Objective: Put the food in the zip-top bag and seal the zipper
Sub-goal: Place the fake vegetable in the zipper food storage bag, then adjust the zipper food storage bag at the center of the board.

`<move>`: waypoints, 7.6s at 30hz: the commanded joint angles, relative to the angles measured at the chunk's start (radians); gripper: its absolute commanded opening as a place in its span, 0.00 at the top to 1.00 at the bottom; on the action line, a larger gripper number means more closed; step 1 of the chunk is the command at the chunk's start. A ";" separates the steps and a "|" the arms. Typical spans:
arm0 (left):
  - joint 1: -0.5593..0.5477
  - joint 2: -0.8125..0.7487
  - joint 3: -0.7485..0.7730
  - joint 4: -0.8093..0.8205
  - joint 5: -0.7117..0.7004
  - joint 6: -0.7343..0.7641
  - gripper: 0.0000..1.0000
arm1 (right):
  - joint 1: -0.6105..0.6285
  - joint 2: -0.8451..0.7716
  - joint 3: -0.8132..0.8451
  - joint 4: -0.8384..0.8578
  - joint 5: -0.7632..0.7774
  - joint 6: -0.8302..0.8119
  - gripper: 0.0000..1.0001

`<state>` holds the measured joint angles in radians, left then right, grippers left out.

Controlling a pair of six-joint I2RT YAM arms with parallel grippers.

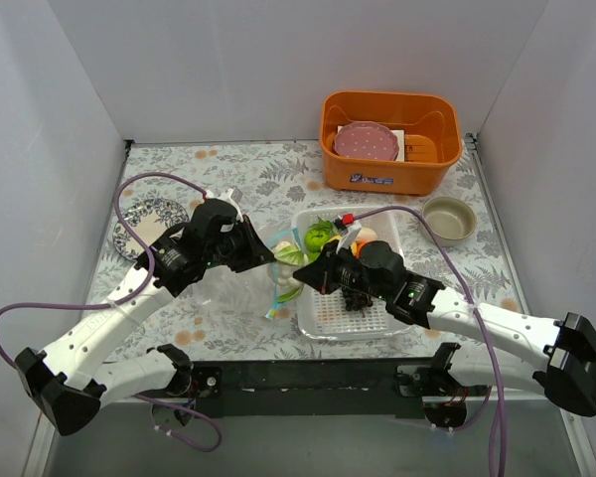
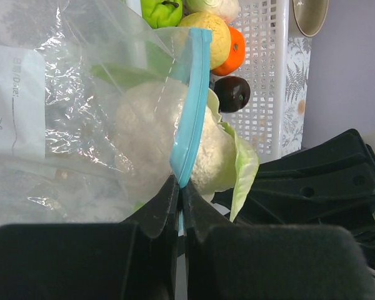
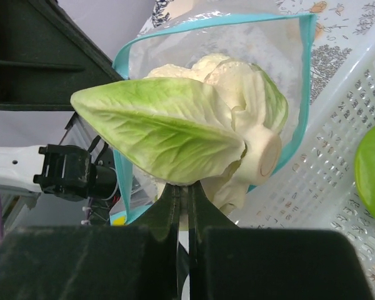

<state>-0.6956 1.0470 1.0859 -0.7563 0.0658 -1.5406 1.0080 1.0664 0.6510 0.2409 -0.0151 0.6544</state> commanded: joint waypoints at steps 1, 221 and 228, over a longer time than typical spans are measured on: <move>-0.002 -0.016 0.025 0.021 -0.009 0.000 1.00 | 0.004 0.009 0.076 -0.029 0.045 -0.002 0.99; 0.215 0.015 0.097 -0.172 0.009 0.155 1.00 | -0.187 0.446 0.588 -0.475 -0.252 -0.070 0.96; 0.215 0.024 0.042 -0.094 0.078 0.146 1.00 | -0.187 0.394 0.579 -0.580 -0.134 -0.105 0.78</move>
<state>-0.4805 1.0752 1.1618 -0.9169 0.0761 -1.3849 0.8204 1.4902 1.2026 -0.2855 -0.2394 0.5880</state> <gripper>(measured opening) 0.021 0.152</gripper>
